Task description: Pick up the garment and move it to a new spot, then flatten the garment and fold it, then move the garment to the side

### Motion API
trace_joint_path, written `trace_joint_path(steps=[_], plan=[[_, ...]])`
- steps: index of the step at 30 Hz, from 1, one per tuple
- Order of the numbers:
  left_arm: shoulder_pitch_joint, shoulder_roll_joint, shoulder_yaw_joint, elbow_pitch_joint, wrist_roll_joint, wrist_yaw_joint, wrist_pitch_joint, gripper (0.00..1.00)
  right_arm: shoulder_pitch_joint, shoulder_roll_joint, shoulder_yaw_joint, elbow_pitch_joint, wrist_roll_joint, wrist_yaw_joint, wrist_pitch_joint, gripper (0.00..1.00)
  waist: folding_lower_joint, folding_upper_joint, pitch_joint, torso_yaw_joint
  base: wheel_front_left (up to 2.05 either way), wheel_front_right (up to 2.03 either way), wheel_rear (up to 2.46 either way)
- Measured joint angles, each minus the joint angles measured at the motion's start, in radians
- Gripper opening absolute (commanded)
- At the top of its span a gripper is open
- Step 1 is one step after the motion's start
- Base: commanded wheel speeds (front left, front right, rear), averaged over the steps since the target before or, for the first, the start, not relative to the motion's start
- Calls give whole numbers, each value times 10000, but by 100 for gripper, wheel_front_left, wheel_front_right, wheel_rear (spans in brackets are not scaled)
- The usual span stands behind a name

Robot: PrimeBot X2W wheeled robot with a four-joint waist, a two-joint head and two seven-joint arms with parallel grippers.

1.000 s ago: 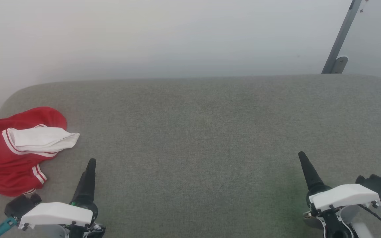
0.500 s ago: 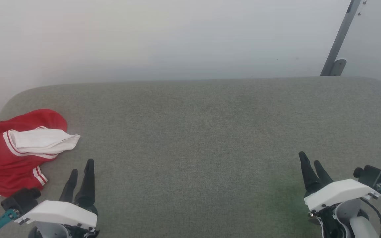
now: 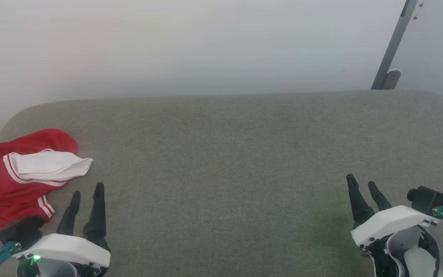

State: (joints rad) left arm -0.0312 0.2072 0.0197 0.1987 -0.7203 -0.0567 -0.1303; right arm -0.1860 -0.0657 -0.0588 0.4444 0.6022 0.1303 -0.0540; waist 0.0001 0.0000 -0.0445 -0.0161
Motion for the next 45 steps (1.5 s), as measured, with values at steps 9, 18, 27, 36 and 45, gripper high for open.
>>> trace_joint_path(steps=[9, 18, 27, 36, 45], plan=[[105, -59, 221, -105, 836, -245, -226, 100, 16, 8, -42, -165, -874, 0, -12, 100, -1, 0, -55, -34, 0, 0, 0], [195, -136, 368, -211, 1557, -424, -470, 100, 76, 4, -29, -244, -1618, 0, -86, 100, -1, 0, -120, -55, 0, 0, 0], [320, -119, 395, -267, 2232, -535, -665, 100, 91, 4, -8, -284, -2366, 0, -178, 100, -1, 0, -197, -66, 0, 0, 0], [385, -27, 397, -278, 2836, -550, -836, 100, 128, 6, 38, -280, -3124, 0, -267, 100, -1, 0, -260, -98, 0, 0, 0], [443, 35, 391, -228, 3193, -583, -1007, 100, 113, 4, 119, -201, -3720, 0, -397, 100, -1, 0, -327, -138, 0, 0, 0]])
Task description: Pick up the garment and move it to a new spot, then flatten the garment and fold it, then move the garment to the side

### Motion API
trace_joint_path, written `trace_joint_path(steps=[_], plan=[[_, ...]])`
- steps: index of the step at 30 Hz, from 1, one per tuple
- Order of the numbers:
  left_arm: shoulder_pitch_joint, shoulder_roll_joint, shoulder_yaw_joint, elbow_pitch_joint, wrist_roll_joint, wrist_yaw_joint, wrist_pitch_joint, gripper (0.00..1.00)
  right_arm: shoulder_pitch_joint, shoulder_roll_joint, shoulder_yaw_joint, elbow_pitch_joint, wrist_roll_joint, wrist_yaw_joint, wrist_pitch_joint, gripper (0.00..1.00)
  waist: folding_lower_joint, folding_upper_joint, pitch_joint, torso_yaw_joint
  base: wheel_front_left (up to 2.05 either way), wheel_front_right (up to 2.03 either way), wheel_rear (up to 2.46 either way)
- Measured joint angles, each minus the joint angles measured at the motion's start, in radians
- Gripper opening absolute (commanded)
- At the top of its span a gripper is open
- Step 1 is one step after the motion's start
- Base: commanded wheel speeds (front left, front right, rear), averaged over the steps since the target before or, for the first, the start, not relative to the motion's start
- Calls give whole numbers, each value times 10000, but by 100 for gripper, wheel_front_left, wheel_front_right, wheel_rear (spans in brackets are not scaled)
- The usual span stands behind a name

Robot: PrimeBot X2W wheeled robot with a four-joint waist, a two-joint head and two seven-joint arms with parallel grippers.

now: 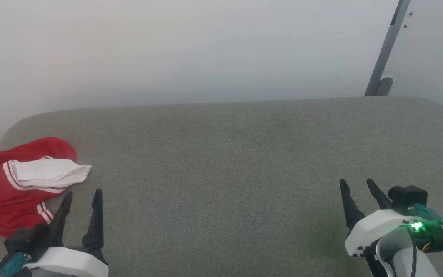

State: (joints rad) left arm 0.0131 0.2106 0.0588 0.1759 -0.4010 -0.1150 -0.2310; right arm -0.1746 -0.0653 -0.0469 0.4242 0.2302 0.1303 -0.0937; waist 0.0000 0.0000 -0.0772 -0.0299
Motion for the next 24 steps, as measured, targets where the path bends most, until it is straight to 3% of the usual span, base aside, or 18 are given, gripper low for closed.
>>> trace_joint_path(steps=[24], plan=[[42, 222, -94, 151, 825, -38, -309, 100, -126, -6, 111, 142, -1250, 2, -211, 100, 0, 0, -194, -70, 0, 0, 0]])
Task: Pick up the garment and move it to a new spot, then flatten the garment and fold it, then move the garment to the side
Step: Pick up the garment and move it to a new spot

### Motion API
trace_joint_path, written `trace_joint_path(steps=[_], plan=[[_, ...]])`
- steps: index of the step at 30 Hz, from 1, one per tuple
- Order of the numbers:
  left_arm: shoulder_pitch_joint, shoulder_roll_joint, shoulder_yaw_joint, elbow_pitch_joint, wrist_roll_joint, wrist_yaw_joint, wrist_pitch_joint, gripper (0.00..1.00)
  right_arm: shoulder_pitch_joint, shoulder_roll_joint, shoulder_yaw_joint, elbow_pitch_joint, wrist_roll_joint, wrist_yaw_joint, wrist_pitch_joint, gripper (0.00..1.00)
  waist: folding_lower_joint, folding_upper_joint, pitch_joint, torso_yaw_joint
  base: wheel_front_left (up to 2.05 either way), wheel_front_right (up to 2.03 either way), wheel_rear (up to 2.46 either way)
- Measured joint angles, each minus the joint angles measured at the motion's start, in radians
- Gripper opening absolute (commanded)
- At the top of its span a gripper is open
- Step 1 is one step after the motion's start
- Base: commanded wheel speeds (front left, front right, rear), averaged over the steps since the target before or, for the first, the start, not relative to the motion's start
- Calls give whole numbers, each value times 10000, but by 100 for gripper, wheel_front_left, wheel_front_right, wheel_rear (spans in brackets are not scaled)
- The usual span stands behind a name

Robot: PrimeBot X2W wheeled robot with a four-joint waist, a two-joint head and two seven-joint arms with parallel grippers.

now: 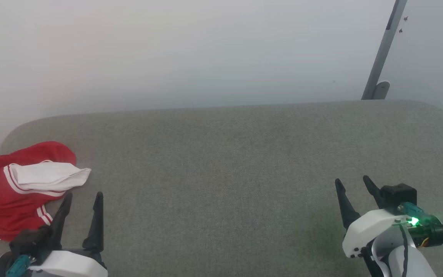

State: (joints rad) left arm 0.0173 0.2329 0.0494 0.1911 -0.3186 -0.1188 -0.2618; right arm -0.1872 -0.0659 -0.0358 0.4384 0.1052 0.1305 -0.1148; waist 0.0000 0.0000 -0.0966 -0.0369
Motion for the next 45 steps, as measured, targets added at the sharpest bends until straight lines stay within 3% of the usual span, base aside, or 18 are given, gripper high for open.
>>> trace_joint_path(steps=[11, 25, 35, 45], plan=[[-191, 0, 451, 303, -414, 554, 153, 100, -5, -46, 523, 0, 180, 0, -40, 100, 0, 0, -84, 492, 0, 0, 0], [-250, 244, 853, 376, -673, 1018, 637, 100, -278, -63, 1866, 320, 690, 0, -94, 100, 0, 0, -376, 2166, 0, 0, 0], [-9, 234, 895, 219, -1022, 1081, 917, 100, -337, -2, 2173, 583, 872, 0, -263, 100, 0, 0, -467, 3131, 0, 0, 0], [-540, 309, 725, 525, -1229, 930, 1206, 100, -451, -161, 1967, 658, 872, 0, -299, 100, 0, 0, -132, 3221, 0, 0, 0]])
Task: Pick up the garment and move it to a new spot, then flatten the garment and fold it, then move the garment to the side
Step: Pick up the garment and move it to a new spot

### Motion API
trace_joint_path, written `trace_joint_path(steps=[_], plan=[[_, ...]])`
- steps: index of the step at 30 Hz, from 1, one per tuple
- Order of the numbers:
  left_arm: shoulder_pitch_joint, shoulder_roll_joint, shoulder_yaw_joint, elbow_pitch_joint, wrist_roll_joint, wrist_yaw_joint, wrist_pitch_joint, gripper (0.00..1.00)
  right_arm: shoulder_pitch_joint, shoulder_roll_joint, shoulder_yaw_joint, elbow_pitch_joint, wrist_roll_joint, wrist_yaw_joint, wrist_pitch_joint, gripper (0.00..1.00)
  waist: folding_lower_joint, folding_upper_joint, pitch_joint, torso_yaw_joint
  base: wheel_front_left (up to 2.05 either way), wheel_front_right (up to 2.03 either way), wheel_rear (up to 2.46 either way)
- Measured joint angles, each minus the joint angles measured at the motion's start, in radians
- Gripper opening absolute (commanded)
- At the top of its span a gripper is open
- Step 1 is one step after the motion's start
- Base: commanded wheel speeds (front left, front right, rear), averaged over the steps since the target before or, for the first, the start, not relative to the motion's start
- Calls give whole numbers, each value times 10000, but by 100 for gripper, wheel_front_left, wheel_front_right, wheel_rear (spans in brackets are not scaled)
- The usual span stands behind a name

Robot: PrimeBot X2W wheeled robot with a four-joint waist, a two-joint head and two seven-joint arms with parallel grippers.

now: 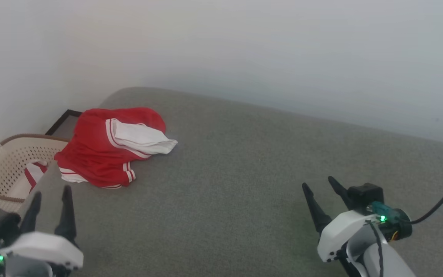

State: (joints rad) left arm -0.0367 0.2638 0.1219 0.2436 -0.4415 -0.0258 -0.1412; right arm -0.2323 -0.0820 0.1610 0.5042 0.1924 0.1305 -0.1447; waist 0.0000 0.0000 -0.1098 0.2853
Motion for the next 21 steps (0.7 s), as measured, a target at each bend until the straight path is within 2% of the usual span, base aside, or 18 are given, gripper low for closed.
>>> trace_joint_path(steps=[4, 12, 14, 21], plan=[[-750, 105, -19, 468, -165, -140, 148, 100, -43, -140, -176, -146, -33, 0, 79, 100, 0, 0, 254, -61, 0, 0, 0], [-3174, 803, -278, 2196, -196, -437, 426, 100, -564, -493, -477, -940, -240, 2, 424, 100, 1, 0, 1283, -288, 0, 0, 0], [-3500, 794, -280, 2416, -245, -487, 393, 100, -629, -568, -520, -1049, -272, 2, 477, 100, 0, 0, 1465, -325, 0, 0, 0], [-5715, 1080, -550, 4464, -412, -721, 639, 100, -1061, -918, -662, -1988, -433, 2, 886, 100, 0, 0, 2897, -658, 0, 0, 0]])
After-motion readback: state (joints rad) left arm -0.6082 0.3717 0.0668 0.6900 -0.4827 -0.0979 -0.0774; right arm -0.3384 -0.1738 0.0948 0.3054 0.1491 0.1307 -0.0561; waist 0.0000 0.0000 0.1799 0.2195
